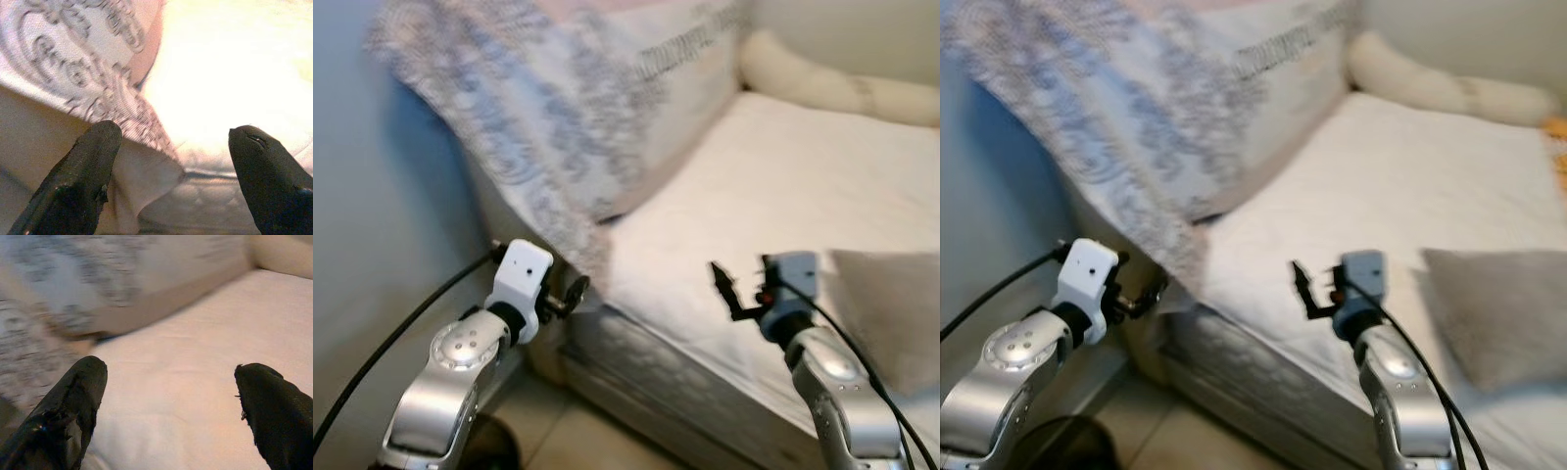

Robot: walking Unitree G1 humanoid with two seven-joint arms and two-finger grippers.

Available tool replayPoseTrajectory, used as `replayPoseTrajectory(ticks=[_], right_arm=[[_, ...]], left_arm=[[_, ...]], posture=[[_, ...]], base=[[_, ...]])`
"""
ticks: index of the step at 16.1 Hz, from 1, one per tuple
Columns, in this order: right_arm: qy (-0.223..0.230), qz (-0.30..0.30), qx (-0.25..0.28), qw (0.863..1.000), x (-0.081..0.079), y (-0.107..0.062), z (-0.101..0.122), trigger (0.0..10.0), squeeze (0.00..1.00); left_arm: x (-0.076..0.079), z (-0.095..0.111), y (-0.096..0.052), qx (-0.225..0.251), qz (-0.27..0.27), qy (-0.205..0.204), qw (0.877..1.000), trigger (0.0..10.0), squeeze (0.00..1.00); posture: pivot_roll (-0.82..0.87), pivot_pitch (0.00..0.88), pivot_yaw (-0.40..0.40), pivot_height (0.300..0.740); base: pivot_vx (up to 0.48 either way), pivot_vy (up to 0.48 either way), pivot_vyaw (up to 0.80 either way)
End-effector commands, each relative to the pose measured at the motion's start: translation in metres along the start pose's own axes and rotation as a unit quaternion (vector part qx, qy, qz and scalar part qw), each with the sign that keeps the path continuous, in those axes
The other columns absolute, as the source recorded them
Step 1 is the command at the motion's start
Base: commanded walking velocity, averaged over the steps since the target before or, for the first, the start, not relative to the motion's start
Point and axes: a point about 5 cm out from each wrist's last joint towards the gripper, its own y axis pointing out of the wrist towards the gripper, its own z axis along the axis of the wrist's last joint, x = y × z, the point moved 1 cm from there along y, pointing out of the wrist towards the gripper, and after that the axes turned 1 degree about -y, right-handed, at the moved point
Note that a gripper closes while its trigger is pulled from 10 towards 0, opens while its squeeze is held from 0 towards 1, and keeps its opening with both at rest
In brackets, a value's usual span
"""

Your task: Clean up the room

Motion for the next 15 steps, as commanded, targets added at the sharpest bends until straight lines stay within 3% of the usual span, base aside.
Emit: replayPoseTrajectory(ticks=[1,4,11,12,13,15], right_arm=[[0.012,-0.011,0.003,1.0,-0.001,0.004,0.004,10.0,1.0],[0.019,-0.027,0.001,0.999,-0.005,0.006,0.004,10.0,1.0],[0.007,-0.047,-0.012,0.999,-0.001,0.009,0.004,10.0,1.0],[0.008,-0.051,-0.014,0.999,0.0,0.01,0.003,10.0,0.82],[0.006,-0.053,-0.016,0.998,0.0,0.01,0.003,10.0,0.0],[-0.014,-0.084,-0.018,0.996,0.002,0.012,0.002,10.0,0.0]], left_arm=[[-0.005,0.004,0.0,0.009,0.014,-0.001,1.0,10.0,0.0],[-0.012,0.005,0.001,0.019,0.041,-0.01,0.999,10.0,0.0],[-0.012,0.007,0.005,0.027,0.048,-0.015,0.998,10.0,0.0],[-0.012,0.007,0.006,0.027,0.049,-0.015,0.998,10.0,0.0],[-0.012,0.008,0.006,0.031,0.051,-0.017,0.998,10.0,0.0],[-0.018,0.011,0.008,0.039,0.071,-0.038,0.996,10.0,0.0]], posture=[[0.07,0.0,-0.018,0.74],[0.07,0.0,-0.02,0.74],[0.05,0.0,-0.022,0.74],[0.05,0.0,-0.022,0.74],[0.05,0.0,-0.02,0.74],[0.05,0.0,-0.023,0.74]], base=[[0.0,0.0,-0.77],[0.0,-0.287,-0.77],[0.0,-0.288,-0.73],[0.0,-0.289,-0.4],[0.0,-0.24,0.0],[0.0,0.0,0.0]])
